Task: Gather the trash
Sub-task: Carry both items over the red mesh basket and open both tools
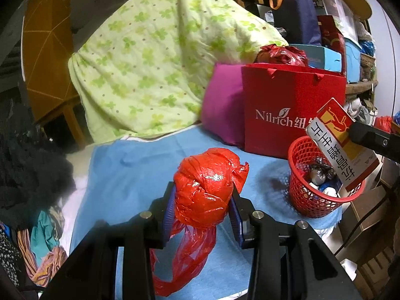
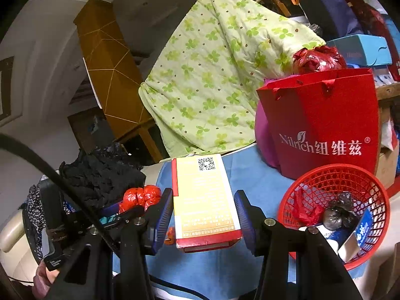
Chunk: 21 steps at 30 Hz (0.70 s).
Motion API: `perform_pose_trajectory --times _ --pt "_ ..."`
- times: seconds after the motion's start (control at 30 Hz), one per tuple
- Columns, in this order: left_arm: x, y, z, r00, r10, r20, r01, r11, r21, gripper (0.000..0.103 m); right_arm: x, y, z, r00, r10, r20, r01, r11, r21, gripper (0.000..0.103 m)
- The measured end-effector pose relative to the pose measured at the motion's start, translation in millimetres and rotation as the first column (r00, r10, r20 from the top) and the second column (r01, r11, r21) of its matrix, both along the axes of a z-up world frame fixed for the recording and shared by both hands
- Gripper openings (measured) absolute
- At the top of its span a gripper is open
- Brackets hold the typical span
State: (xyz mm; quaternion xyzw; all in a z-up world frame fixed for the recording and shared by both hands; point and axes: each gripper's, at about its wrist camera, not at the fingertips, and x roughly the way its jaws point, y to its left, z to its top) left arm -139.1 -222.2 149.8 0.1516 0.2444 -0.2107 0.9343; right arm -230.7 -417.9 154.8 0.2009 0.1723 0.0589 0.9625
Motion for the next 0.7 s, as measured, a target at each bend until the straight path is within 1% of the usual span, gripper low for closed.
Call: perform_pose_trajectory --times 0.7 --pt "-9 -34 -6 0.998 -0.059 -0.002 0.059 0.997 0.051 0.041 -22 -35 -7 0.997 -0.076 0.013 0.076 0.996 0.049 0.052"
